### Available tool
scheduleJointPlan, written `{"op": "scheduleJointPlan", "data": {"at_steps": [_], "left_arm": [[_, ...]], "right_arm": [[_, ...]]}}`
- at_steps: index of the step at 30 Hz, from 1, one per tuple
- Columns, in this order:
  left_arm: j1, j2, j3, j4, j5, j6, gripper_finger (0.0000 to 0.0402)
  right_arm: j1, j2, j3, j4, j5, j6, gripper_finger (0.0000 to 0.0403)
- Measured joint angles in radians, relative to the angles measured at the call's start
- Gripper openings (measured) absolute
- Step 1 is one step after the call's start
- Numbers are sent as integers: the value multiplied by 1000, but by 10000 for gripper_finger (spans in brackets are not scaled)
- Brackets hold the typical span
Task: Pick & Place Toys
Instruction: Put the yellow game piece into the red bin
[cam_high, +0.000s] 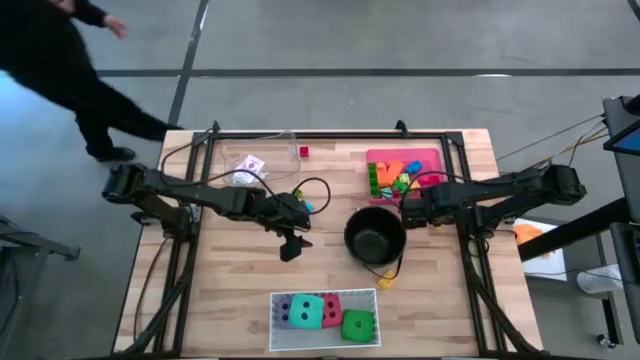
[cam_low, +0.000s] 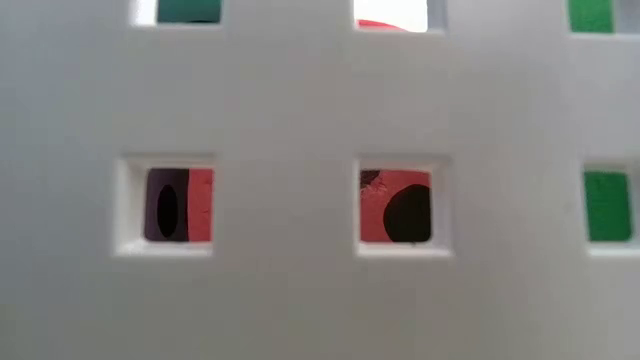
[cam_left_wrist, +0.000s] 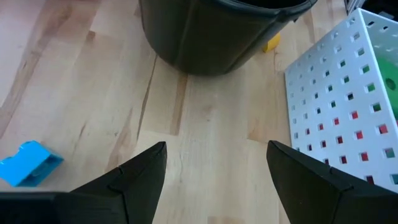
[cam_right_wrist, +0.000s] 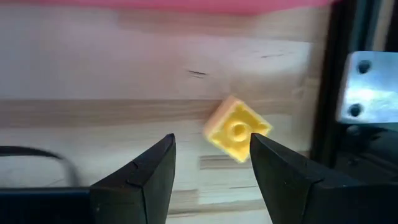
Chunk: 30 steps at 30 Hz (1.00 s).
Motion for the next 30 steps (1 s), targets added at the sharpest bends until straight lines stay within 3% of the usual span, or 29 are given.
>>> {"op": "scheduleJointPlan", "data": {"at_steps": [14,30], "left_arm": [[0,-12,1,-1,22,-64,278],[0,-24,1,-13,43,-84,278]], "right_arm": [[-8,32,-29,35,-7,-46,200],[-9,168,-36,55,-18,-28,298]]}}
